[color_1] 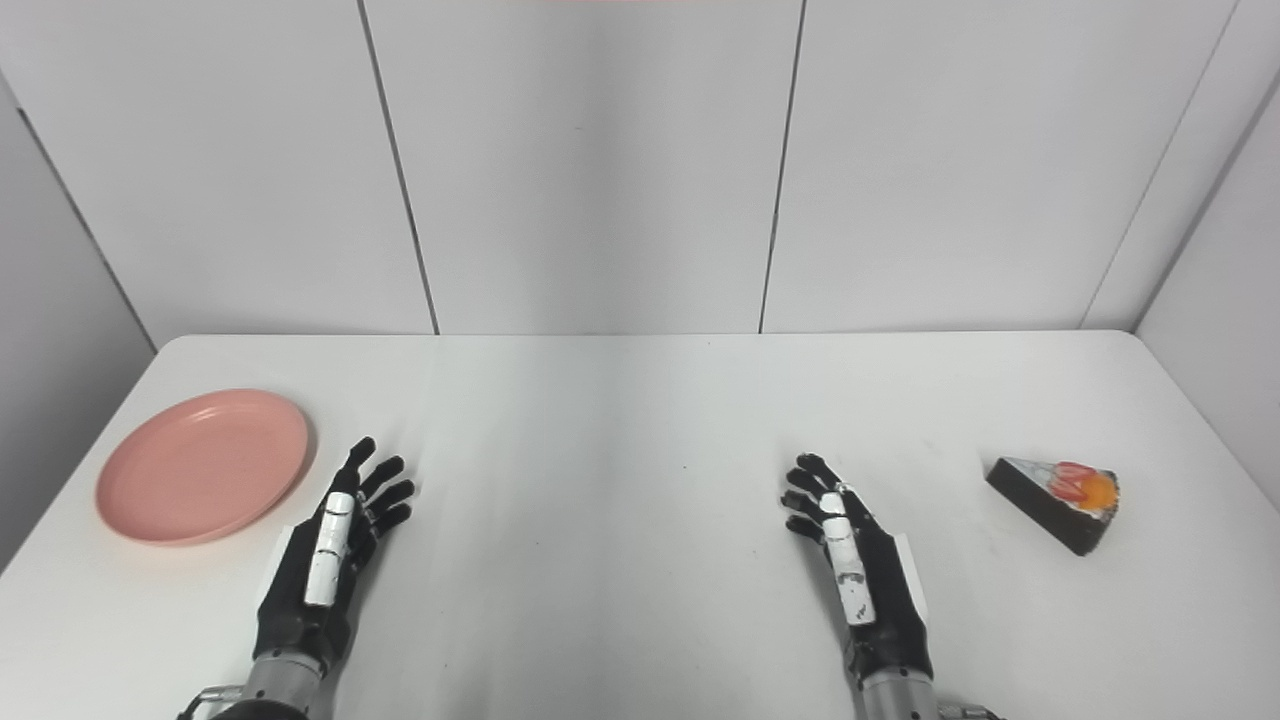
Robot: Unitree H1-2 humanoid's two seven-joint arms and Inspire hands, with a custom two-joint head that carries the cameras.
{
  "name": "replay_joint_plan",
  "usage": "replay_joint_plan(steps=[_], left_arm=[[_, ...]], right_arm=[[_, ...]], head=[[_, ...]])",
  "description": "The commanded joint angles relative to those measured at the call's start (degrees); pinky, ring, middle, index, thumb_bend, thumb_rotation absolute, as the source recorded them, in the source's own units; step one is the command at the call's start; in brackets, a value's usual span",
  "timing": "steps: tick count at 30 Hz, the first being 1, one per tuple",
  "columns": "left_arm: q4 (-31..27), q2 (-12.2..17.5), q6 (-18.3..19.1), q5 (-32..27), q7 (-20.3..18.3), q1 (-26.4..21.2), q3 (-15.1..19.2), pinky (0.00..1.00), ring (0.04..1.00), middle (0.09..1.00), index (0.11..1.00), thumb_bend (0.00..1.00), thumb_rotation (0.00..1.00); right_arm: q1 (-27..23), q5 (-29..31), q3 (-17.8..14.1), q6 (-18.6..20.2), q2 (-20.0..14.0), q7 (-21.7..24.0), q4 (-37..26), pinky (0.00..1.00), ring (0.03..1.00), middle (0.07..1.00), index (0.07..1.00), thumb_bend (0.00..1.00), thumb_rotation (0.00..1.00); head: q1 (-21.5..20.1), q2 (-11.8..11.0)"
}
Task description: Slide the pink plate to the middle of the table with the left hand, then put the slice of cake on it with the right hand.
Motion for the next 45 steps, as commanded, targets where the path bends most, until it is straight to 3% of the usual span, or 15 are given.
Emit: replay_joint_plan(steps=[1,11,21,25,35,45], left_arm=[[-0.64,0.19,0.82,0.14,-1.1,-0.97,-0.87,0.84,0.85,0.887,0.927,0.73,0.95],[0.13,0.26,0.31,0.07,-1.1,-1.04,-1.06,0.83,0.843,0.88,0.915,0.72,0.95],[3.7,-1.85,-2.91,2.96,0.87,-1.24,-2.79,0.81,0.829,0.863,0.904,0.75,0.94],[5.51,-2.63,-4.79,3.63,1.0,-1.39,-3.36,0.83,0.842,0.875,0.919,0.69,0.96],[10.65,-3.87,-9.06,5.83,2.39,-2.01,-4.08,0.82,0.838,0.868,0.91,0.68,0.95],[13.89,-4.43,-11.49,6.94,2.8,-2.61,-3.83,0.8,0.834,0.87,0.914,0.66,0.96]], right_arm=[[0.5,0.0,0.34,0.93,0.01,0.55,1.75,0.77,0.789,0.817,0.823,0.87,1.0],[0.36,0.08,0.37,0.17,-0.27,0.76,2.66,0.77,0.789,0.819,0.825,0.87,1.0],[0.18,2.27,-0.9,-3.57,-2.59,2.31,7.1,0.77,0.789,0.813,0.825,0.87,1.0],[-0.16,3.62,-1.64,-5.62,-3.4,3.29,10.06,0.79,0.781,0.805,0.824,0.87,1.0],[-1.33,4.65,-2.59,-10.79,-4.77,4.63,17.06,0.77,0.782,0.804,0.808,0.88,1.0],[-2.44,5.05,-3.15,-14.08,-5.05,5.33,22.13,0.75,0.766,0.788,0.805,0.89,1.0]], head=[[0.02,0.04],[0.33,-0.38],[7.91,-4.64],[9.17,-6.58],[11.87,-10.62],[11.84,-12.44]])
